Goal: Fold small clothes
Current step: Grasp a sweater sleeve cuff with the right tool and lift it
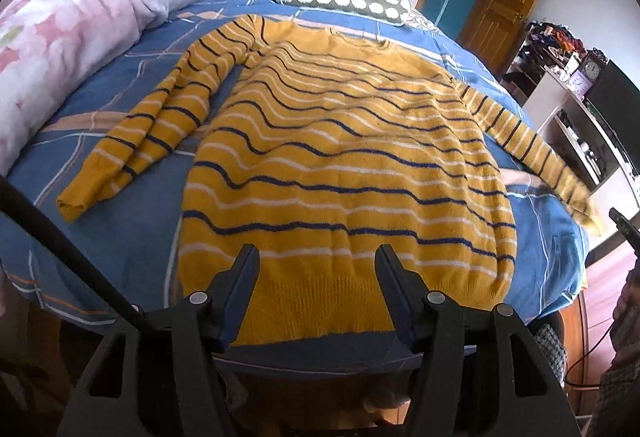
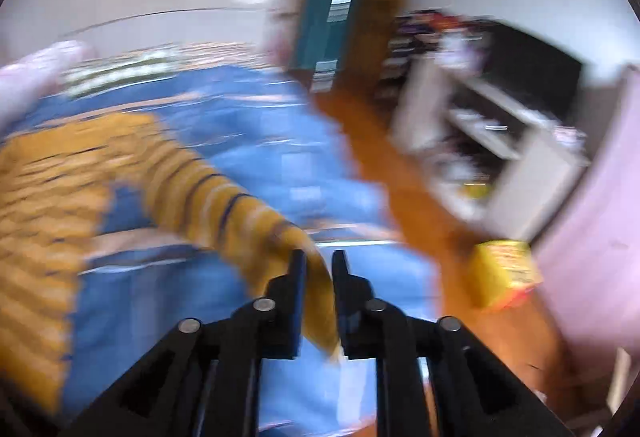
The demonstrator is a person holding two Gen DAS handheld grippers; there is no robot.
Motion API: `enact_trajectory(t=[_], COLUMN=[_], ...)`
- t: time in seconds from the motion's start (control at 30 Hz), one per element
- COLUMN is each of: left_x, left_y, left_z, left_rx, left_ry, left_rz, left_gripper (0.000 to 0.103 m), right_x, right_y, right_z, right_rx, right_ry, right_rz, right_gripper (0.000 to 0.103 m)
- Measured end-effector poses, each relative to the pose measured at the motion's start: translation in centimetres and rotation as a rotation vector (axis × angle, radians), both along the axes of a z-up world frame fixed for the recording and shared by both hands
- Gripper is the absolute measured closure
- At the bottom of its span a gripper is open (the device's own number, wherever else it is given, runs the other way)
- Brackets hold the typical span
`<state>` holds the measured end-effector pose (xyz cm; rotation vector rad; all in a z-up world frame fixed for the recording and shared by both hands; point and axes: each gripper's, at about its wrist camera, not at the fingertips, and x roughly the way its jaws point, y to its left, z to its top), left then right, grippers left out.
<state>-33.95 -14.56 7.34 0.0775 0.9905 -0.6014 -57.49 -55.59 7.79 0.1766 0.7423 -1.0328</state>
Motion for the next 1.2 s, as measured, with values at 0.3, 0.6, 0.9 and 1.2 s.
enact_trajectory(t=[0.3, 0.6, 0.9, 1.2], left_x=[0.5, 0.9, 1.0, 0.9], left_y=[0.0, -0.1, -0.3, -0.2], left_z=[-0.8, -1.6, -1.7, -1.8], left_rx=[0.004, 0.016, 0.02, -0.002], left_ry=[0.029, 0.054, 0.064, 0.08], left_rz=[0.007, 0.013, 0.009, 0.005], left_gripper=[0.044, 0.044, 0.044, 0.043], right_x=[-5.1, -3.4, 0.2, -2.3], right_y=[-5.2, -10.0, -12.5, -10.0], right_z=[-5.6, -10.4, -6.0, -0.5], right_rx=[0.629, 0.812, 0.679, 0.586], right_ry=[-0.617, -0.824, -0.703, -0.829], right_rz=[0.052, -0.084, -0.033, 0.09], right_gripper=[0.064, 0.061, 0.096, 0.097])
